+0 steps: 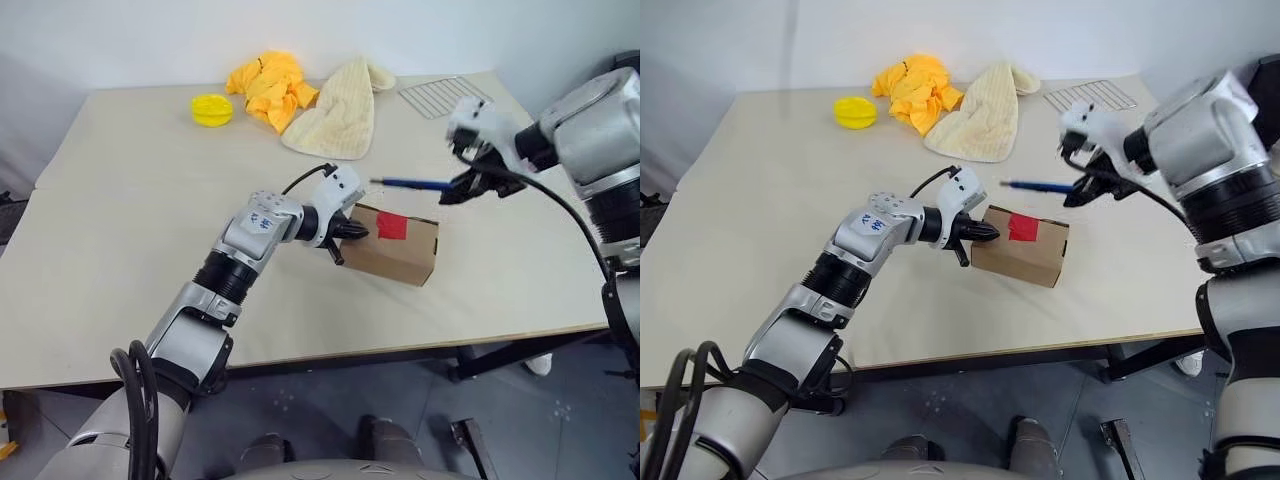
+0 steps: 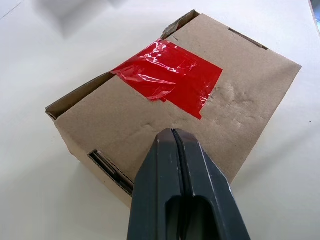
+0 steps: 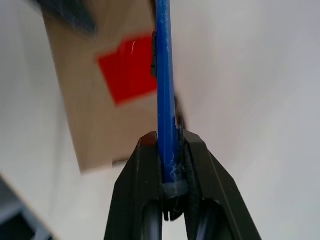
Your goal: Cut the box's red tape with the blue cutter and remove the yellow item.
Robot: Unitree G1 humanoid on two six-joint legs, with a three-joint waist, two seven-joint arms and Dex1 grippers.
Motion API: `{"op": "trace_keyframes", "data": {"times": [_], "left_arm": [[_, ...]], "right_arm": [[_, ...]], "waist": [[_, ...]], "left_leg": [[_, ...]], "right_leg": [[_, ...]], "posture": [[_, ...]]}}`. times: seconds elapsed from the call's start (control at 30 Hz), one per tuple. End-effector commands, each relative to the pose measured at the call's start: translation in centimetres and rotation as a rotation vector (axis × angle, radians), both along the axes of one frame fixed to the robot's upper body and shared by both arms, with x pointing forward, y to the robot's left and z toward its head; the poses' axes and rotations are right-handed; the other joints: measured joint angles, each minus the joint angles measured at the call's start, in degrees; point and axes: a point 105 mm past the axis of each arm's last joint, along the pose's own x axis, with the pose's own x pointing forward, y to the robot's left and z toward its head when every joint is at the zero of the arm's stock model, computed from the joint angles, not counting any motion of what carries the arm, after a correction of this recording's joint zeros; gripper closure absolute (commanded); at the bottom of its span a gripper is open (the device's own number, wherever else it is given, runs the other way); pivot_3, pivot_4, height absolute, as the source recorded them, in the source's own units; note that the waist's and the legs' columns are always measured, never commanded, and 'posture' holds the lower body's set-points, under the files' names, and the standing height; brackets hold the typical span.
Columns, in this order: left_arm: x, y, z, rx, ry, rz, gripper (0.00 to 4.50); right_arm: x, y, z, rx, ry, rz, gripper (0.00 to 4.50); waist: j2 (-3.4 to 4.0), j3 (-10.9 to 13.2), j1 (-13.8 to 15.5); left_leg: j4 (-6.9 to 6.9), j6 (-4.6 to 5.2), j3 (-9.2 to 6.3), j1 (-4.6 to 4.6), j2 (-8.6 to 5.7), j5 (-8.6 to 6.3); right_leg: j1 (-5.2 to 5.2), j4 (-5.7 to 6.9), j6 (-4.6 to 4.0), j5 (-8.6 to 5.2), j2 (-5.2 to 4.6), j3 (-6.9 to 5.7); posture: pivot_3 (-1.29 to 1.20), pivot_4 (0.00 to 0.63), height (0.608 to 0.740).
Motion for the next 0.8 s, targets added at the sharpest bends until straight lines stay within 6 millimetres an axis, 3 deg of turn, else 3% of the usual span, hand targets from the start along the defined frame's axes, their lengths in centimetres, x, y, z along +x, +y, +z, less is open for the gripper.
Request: {"op": "trace_keyframes", "data": {"times": [0.03, 0.3, 0.7, 0.8], "left_arm": [[0.2, 1.8, -2.2, 0.059, 0.058, 0.071, 4.50], [-0.5, 2.0, -2.0, 0.053, 0.073, 0.068, 4.50], [-0.2, 2.1, -2.1, 0.080, 0.058, 0.071, 4.50], [0.1, 2.0, -2.2, 0.090, 0.052, 0.065, 4.50]], "right_arm": [[-0.1, -0.6, 1.4, 0.096, -0.148, -0.039, 4.35], [2.4, -2.4, -3.0, 0.147, -0.289, -0.188, 4.35], [4.2, -1.2, -5.9, 0.227, -0.263, -0.261, 4.35], [3.9, -0.7, -7.1, 0.220, -0.214, -0.236, 4.35]], "waist": [[0.00, 0.0, 0.0], [0.05, 0.0, -0.2], [0.10, 0.1, -0.1], [0.10, 0.1, 0.0]], "left_leg": [[-0.01, 0.00, 0.00, 0.00, 0.00, 0.00], [-0.08, 0.00, 0.06, 0.04, -0.01, 0.00], [-0.09, 0.01, 0.06, 0.04, 0.00, 0.02], [-0.08, 0.02, 0.06, 0.03, -0.01, 0.02]], "right_leg": [[0.00, -0.02, 0.00, 0.00, 0.00, 0.00], [-0.01, 0.00, 0.01, 0.01, 0.00, 0.03], [0.00, -0.03, 0.02, 0.01, 0.02, 0.03], [0.00, -0.02, 0.02, 0.01, 0.02, 0.03]], "posture": [[0.00, 0.150, 0.740], [0.00, 0.150, 0.740], [0.00, 0.150, 0.740], [0.00, 0.150, 0.740]]}}
